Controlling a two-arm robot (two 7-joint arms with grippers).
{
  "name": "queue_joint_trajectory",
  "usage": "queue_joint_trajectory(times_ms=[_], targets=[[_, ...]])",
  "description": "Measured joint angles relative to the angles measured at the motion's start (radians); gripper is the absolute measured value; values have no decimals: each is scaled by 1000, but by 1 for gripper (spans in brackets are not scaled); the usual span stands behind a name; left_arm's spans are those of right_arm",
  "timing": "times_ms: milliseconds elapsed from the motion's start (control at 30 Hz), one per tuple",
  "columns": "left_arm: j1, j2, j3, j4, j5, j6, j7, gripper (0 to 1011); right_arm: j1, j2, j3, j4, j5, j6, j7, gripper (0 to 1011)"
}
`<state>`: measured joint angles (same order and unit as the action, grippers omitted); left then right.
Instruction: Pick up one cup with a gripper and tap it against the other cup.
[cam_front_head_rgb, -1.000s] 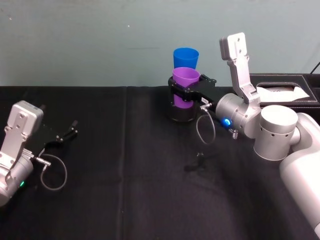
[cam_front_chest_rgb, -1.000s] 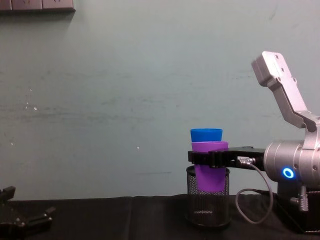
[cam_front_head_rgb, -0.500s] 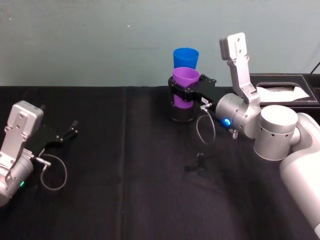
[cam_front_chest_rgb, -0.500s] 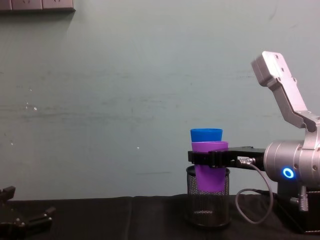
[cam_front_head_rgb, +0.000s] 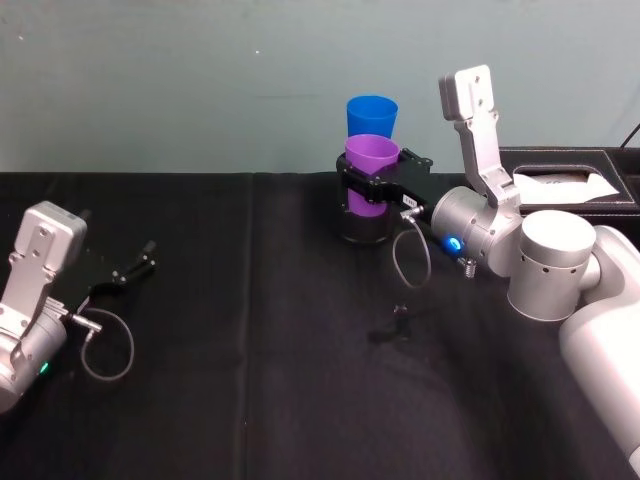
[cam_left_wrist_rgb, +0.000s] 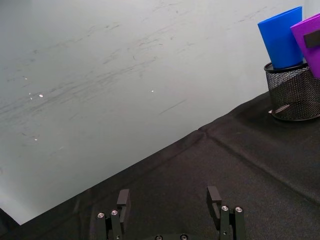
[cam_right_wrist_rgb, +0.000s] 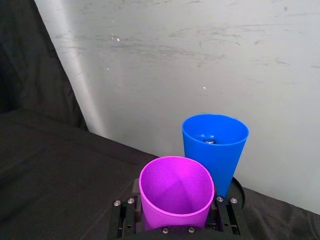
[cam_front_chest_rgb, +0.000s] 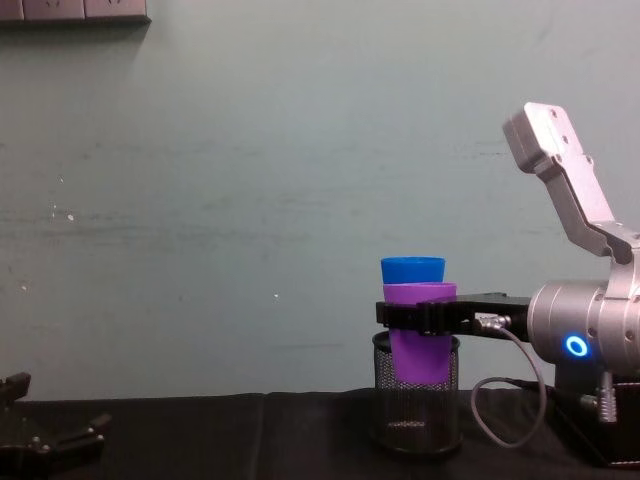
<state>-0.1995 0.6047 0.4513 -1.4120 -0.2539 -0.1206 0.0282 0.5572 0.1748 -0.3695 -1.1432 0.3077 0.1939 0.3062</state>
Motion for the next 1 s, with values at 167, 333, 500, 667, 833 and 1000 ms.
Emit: queue_joint_trajectory(times_ms=[167, 333, 500, 667, 833, 1000], targets=[[0, 0, 0, 0, 0, 0, 0, 1000, 0, 0, 0, 0, 0, 0, 0, 723], [0, 0, 0, 0, 0, 0, 0, 1000, 0, 0, 0, 0, 0, 0, 0, 723], [0, 0, 0, 0, 0, 0, 0, 1000, 0, 0, 0, 0, 0, 0, 0, 723], [0, 0, 0, 0, 0, 0, 0, 1000, 0, 0, 0, 0, 0, 0, 0, 723], [0, 0, 0, 0, 0, 0, 0, 1000, 0, 0, 0, 0, 0, 0, 0, 723], [0, 0, 0, 0, 0, 0, 0, 1000, 0, 0, 0, 0, 0, 0, 0, 723]])
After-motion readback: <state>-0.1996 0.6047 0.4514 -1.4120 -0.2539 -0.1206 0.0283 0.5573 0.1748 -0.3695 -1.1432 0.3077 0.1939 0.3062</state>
